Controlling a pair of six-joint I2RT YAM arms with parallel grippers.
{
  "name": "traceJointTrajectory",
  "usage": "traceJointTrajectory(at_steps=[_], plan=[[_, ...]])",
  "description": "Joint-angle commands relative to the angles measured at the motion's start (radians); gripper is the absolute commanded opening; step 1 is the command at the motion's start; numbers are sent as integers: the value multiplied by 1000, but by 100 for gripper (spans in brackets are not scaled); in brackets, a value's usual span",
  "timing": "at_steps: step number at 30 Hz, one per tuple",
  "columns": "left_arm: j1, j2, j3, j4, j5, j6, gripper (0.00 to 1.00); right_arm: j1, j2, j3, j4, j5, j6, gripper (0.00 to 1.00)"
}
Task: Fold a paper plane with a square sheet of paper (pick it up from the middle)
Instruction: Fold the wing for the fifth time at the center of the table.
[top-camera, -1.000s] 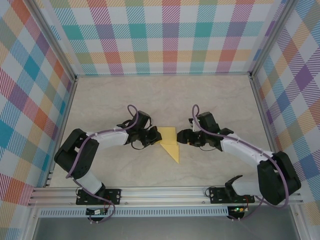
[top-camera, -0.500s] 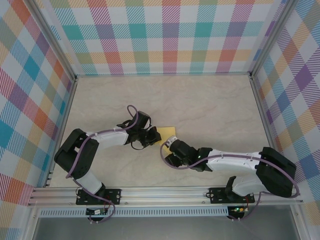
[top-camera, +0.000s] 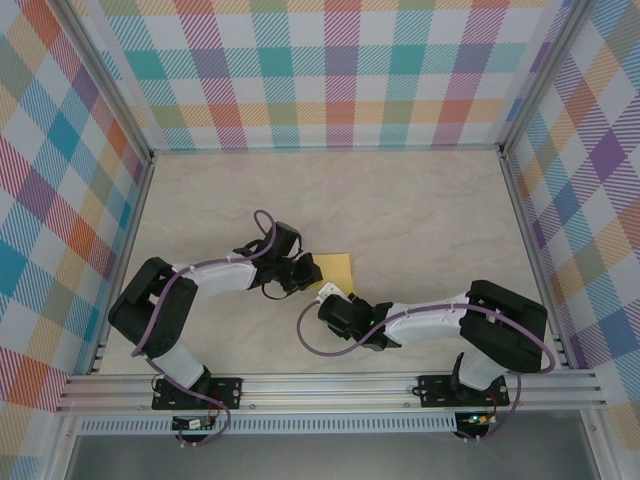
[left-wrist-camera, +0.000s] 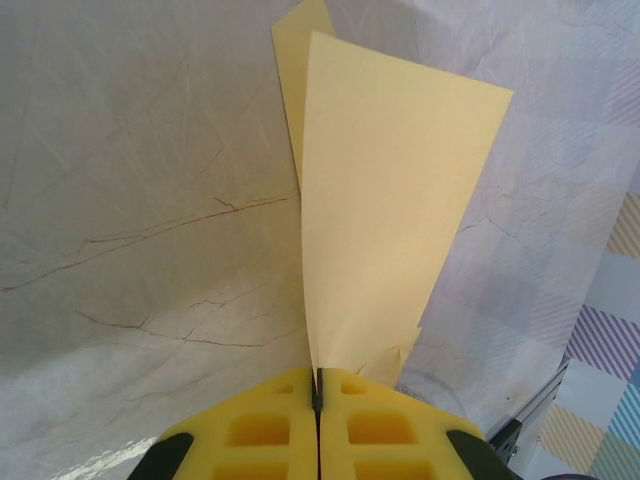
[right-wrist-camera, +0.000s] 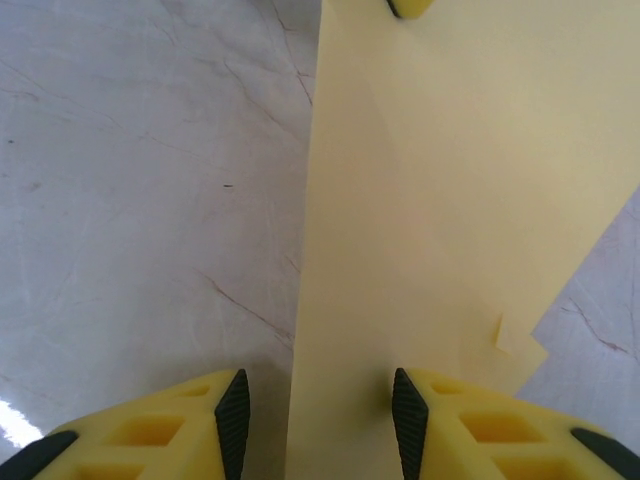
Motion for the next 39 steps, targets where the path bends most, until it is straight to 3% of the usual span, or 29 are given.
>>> traceJointTrajectory(at_steps=[1,9,22,31,39], plan=[[7,-21,8,-19,-1,3,6,7,1,3,60,51,-9,41],[7,-22,7,-21,-1,2,6,8,3,-5,61,56,-6,30],[7,-26,5,-23,1,3,6,8,12,-5,71,80,7,28],[7,-44,3,-39,-13,0,9,8,20,-6,58,85,27,10],[8,-140,21,-193,-156,5,40,-5,6,-36,135,5,3,1]])
